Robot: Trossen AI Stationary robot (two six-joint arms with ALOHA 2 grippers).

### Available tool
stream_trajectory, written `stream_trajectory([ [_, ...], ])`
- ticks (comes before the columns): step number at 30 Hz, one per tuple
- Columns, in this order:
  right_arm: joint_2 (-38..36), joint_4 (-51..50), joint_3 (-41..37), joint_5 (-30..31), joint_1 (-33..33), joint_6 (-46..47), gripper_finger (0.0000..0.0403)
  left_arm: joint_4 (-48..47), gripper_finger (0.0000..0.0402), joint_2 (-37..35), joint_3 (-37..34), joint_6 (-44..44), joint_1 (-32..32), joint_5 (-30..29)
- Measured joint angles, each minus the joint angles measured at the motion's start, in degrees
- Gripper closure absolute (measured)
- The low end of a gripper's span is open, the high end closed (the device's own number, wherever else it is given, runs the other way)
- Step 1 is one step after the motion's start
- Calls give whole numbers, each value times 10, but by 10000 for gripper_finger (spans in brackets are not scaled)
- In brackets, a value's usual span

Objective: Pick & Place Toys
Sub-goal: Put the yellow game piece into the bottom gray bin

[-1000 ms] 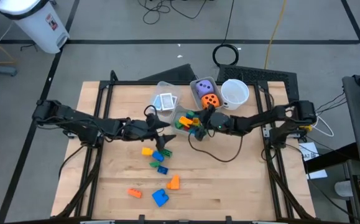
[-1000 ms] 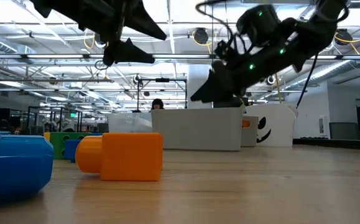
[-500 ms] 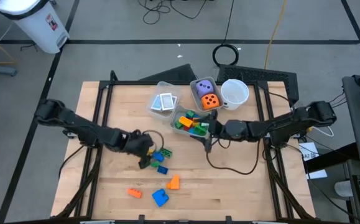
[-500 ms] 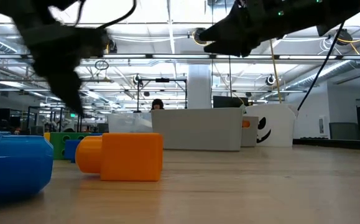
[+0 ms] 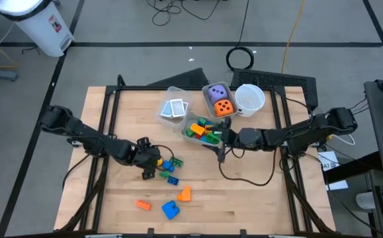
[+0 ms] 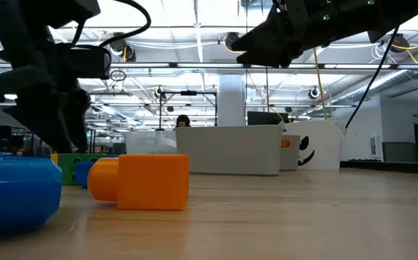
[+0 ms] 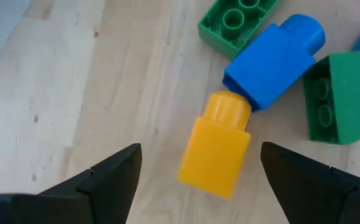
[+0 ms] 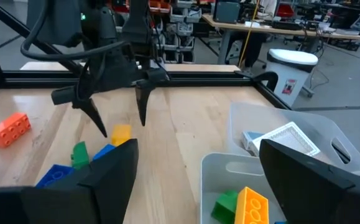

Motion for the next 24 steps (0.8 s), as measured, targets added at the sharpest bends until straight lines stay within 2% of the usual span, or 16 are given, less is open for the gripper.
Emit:
stream_trajectory([
  [6, 0, -2, 0, 0, 0, 0, 95, 13, 66, 0, -25, 1, 0, 9],
  [14, 0, -2, 0, 0, 0, 0, 94, 131, 78, 0, -85, 35, 0, 28],
  [18, 0, -2, 0, 0, 0, 0, 94, 154, 125, 0, -87, 62, 0, 25],
  [24, 0, -2, 0, 0, 0, 0, 94, 153, 227, 0, -87, 62, 0, 19],
])
